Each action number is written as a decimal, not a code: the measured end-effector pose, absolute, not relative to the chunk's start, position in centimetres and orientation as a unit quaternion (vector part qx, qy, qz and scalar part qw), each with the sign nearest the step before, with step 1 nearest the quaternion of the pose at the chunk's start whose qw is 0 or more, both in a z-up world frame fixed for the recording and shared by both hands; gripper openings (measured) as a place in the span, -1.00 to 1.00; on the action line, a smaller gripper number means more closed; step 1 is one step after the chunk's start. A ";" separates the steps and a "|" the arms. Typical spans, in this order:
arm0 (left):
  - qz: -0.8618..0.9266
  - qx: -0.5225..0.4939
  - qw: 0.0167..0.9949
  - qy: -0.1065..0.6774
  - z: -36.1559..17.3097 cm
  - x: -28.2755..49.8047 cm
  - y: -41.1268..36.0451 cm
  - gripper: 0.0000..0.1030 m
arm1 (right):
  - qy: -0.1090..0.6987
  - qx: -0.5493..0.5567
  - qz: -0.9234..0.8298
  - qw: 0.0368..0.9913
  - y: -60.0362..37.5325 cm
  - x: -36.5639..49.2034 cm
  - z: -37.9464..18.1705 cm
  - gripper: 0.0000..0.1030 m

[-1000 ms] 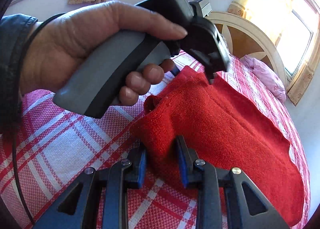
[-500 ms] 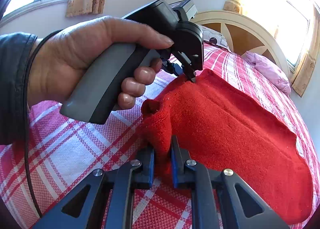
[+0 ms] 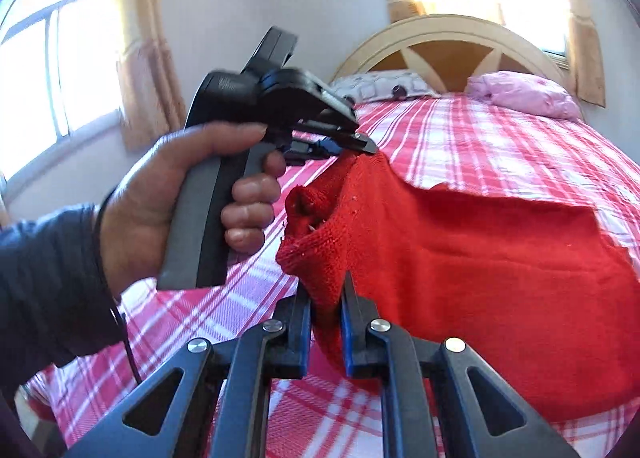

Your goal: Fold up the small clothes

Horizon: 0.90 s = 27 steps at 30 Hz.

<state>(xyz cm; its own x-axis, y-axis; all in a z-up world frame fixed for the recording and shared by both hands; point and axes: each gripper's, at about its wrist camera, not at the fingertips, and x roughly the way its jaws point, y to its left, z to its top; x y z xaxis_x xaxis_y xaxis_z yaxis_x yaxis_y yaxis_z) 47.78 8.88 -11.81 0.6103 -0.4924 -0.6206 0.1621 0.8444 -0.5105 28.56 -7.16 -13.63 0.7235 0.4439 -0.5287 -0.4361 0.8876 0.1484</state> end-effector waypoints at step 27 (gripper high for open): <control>-0.308 -0.136 0.847 0.412 -9.2 49.2 -14.2 -0.80 | 0.297 0.189 0.111 0.929 -27.7 27.4 -12.8 -0.78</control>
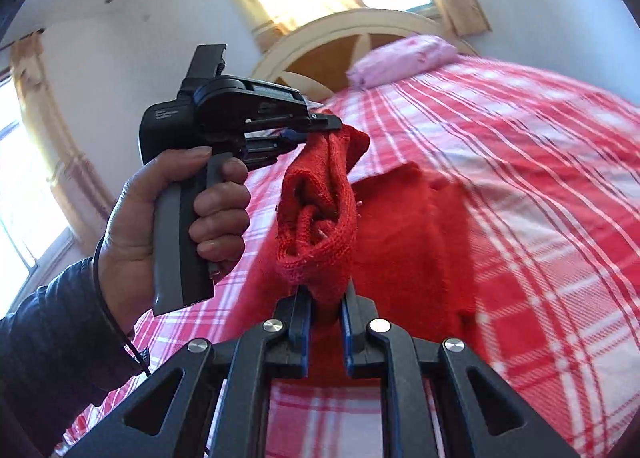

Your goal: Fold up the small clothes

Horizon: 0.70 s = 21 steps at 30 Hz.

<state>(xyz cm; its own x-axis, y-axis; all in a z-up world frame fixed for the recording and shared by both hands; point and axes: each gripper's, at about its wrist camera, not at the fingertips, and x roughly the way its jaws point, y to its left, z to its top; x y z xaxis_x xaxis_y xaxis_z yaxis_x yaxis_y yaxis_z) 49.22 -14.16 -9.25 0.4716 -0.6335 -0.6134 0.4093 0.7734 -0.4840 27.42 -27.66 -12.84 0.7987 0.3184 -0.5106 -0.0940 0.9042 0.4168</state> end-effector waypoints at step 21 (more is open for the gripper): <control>-0.303 0.001 0.872 0.385 -9.9 44.8 -20.8 0.15 | 0.371 0.309 0.103 0.870 -33.7 27.1 -18.3 -0.72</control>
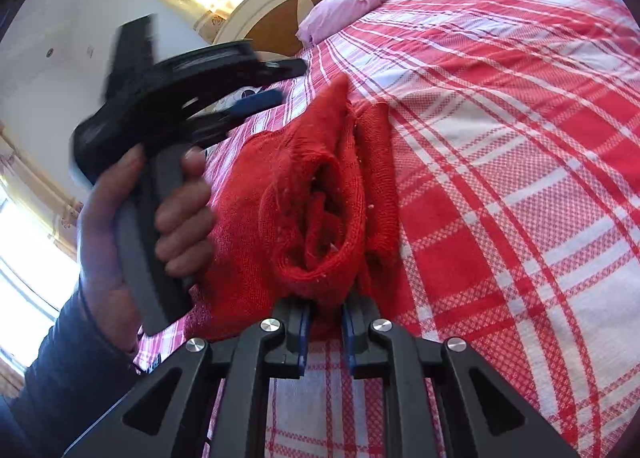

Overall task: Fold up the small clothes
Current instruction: 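Lay the folded sweater down and open both grippers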

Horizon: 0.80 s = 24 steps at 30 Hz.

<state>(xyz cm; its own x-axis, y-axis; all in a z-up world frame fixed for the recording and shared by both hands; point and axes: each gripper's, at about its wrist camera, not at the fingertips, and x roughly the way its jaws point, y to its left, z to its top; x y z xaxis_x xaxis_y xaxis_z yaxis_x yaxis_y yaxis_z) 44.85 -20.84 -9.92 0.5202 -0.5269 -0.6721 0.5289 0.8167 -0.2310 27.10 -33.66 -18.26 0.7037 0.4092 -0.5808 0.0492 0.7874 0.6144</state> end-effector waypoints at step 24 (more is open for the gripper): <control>-0.272 -0.008 0.887 0.373 -16.9 36.3 -9.6 0.85 | 0.415 0.230 0.084 0.876 -31.3 36.6 -16.5 -0.01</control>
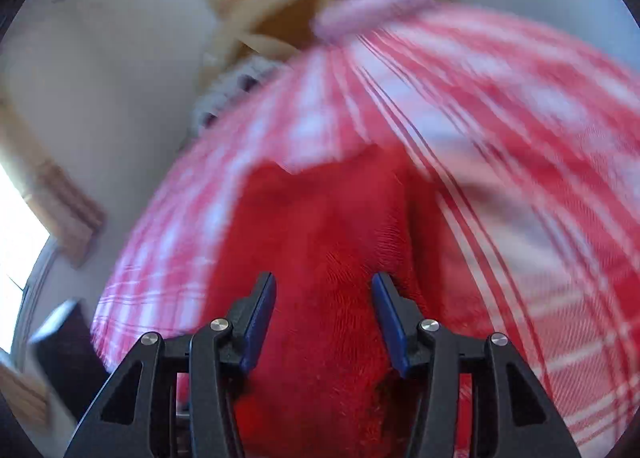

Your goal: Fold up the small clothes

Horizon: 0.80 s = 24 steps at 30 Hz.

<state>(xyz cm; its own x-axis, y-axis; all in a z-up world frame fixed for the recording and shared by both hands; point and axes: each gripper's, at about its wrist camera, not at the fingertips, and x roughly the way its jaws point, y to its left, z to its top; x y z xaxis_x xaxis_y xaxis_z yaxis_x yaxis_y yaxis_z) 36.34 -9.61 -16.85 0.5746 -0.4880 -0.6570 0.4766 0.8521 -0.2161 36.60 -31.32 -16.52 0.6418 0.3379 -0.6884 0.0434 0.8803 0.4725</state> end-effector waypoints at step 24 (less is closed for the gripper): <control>-0.246 -0.006 0.896 0.369 -17.0 34.7 -8.3 1.00 | 0.299 0.011 0.044 0.953 -25.4 25.0 -13.1 -0.01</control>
<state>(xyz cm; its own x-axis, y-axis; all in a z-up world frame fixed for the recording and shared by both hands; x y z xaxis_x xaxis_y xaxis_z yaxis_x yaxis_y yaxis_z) 34.71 -8.29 -17.04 0.6067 -0.4456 -0.6583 0.4374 0.8786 -0.1916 25.04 -25.41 -13.12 0.8170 0.0899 -0.5696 -0.0768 0.9959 0.0472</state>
